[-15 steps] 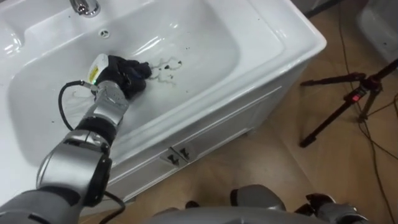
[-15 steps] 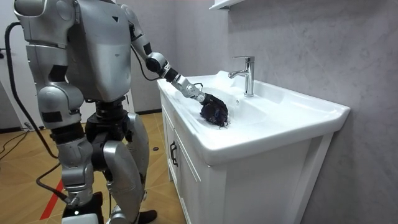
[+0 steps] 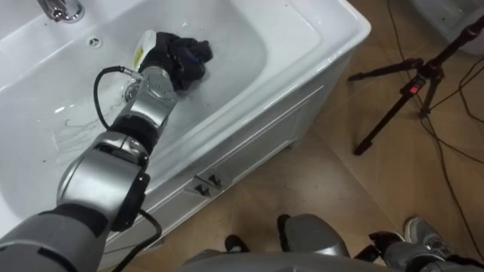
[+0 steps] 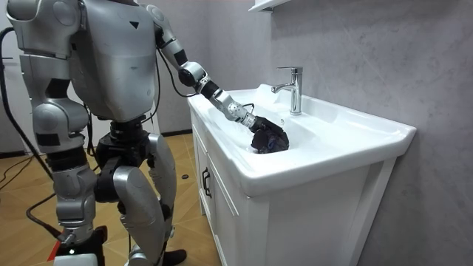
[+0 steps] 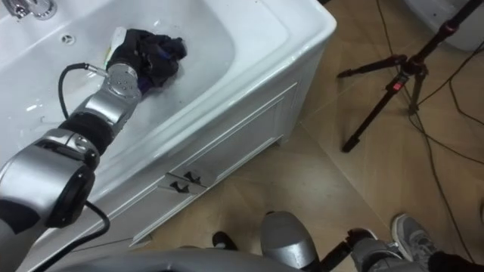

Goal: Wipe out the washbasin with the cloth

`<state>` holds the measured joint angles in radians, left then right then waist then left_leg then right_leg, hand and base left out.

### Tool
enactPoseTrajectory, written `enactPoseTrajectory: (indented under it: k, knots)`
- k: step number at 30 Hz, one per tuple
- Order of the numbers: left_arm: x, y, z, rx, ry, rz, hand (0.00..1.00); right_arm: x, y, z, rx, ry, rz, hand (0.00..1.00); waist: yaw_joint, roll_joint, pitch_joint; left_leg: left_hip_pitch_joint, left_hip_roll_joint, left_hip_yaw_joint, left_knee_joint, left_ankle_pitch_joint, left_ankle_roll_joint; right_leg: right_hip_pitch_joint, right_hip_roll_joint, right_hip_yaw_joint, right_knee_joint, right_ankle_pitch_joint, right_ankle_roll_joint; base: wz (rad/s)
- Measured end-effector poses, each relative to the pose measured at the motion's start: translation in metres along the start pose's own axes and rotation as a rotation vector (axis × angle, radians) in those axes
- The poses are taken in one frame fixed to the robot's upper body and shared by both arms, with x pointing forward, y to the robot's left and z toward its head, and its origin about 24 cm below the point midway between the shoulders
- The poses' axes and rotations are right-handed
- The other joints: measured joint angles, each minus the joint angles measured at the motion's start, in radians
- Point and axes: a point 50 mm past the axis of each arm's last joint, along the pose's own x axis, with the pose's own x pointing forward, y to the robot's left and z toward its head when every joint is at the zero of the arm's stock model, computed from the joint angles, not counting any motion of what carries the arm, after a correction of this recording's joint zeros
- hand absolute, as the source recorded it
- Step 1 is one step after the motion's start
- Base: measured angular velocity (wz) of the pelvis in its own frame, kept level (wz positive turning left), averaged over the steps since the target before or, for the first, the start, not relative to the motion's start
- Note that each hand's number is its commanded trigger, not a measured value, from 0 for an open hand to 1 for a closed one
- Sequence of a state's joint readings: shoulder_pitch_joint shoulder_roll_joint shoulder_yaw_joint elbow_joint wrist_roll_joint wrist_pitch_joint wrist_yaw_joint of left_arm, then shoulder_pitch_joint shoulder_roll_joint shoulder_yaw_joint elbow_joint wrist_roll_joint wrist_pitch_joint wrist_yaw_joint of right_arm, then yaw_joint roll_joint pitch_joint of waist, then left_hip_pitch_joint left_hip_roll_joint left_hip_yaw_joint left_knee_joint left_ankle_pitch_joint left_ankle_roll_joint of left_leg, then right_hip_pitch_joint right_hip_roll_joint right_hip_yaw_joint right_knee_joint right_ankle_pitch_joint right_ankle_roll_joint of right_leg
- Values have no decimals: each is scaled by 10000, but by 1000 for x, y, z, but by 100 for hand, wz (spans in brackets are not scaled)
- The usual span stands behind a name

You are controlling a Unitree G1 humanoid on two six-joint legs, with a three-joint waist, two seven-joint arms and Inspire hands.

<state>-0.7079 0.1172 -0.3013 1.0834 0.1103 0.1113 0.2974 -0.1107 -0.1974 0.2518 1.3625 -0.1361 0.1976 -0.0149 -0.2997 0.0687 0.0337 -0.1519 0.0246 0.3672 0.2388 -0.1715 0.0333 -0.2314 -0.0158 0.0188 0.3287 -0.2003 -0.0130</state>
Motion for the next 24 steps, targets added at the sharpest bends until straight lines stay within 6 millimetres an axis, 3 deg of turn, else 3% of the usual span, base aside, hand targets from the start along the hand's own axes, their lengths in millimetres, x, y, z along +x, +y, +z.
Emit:
enactPoseTrajectory:
  k: [13, 24]
  knots:
    - [-2, -6, 19, -409, -706, -446, 100, 0, 0, 5, 112, -218, 185, 0, 1, 100, -12, -41, 18, 136, -13, 0, 0, 13, -90, -191, -40, 18, 1, 2]
    - [-2, -5, 17, -335, -672, -409, 100, 0, 0, 4, 19, -166, 229, 0, 6, 141, -4, -6, 5, 162, -29, 0, 0, 29, -106, -190, -14, 16, 1, -1]
